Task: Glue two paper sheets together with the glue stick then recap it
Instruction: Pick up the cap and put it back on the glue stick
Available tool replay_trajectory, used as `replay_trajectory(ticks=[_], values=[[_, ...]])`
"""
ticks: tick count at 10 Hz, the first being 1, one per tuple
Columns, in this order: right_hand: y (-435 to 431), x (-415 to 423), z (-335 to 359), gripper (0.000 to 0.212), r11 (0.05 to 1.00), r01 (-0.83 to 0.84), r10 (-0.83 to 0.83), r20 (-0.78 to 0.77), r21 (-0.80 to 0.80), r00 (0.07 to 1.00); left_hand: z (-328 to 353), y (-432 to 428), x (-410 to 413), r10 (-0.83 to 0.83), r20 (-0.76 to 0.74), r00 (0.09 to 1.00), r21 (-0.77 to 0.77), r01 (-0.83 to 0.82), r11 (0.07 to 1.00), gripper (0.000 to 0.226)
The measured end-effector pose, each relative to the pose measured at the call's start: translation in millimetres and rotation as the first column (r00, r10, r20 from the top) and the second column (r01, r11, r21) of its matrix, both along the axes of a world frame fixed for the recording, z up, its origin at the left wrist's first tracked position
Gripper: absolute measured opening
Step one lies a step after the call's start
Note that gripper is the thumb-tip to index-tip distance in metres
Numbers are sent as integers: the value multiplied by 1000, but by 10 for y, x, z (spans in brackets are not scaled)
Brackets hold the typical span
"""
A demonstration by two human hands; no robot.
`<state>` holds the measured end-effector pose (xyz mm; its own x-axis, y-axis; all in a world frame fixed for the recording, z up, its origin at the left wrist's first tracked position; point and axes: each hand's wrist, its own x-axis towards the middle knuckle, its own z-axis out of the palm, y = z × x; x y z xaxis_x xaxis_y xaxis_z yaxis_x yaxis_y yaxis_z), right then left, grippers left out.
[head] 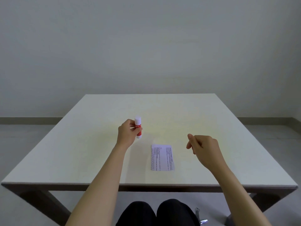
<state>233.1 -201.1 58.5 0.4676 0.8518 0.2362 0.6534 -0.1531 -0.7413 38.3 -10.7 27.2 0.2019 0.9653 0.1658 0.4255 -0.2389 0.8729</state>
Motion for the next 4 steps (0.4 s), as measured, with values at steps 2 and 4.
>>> replay_trajectory(ticks=[2, 4], values=[[0, -28, -10, 45, 1000, 3, -3, -15, -17, 1000, -148, -15, -60, 32, 50, 998, -29, -30, 999, 10], [-8, -59, -47, 42, 1000, -5, 4, -31, -31, 1000, -234, 0, -89, 12, 49, 999, -54, -9, 998, 13]])
